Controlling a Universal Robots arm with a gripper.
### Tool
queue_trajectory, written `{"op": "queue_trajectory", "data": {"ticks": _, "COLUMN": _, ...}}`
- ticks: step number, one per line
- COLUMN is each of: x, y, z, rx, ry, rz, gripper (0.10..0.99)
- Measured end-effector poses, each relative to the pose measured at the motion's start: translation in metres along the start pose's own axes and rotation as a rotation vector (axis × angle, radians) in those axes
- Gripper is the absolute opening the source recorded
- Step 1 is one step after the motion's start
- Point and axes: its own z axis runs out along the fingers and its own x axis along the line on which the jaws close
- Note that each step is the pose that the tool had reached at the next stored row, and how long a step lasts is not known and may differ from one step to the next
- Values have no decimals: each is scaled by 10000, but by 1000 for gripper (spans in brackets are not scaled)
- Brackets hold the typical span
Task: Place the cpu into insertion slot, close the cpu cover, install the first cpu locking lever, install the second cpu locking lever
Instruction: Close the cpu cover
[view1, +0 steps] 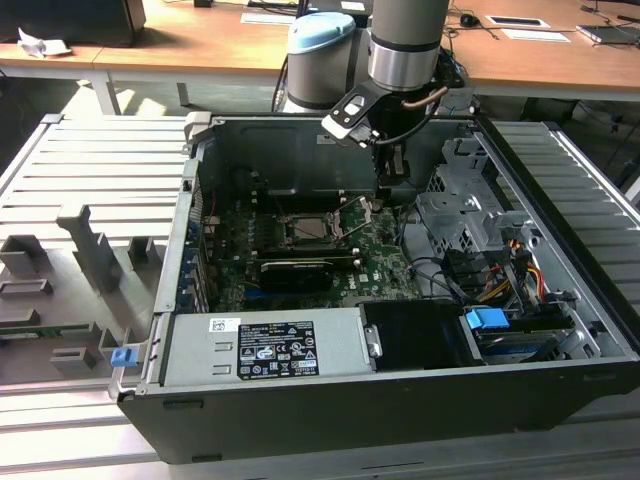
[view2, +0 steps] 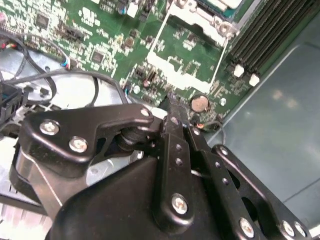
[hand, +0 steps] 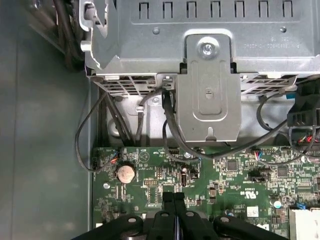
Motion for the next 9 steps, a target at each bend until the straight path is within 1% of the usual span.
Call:
{"op": "queue_trajectory", "data": {"ticks": 4, "x": 0, "y": 5, "z": 18, "rx": 0, "ry": -3, "rz": -4, "gripper": 106}}
{"op": "queue_trajectory", "data": {"ticks": 5, "x": 0, "y": 4, "z": 32, "rx": 0, "ry": -12, "rz": -33, "gripper": 106}}
{"op": "queue_trajectory", "data": {"ticks": 7, "x": 0, "y": 3, "z": 85, "rx": 4, "ry": -6, "rz": -117, "gripper": 106}}
{"op": "queue_trajectory", "data": {"ticks": 9, "x": -1, "y": 18, "z": 122, "rx": 41, "ry": -35, "rz": -141, "gripper": 106}}
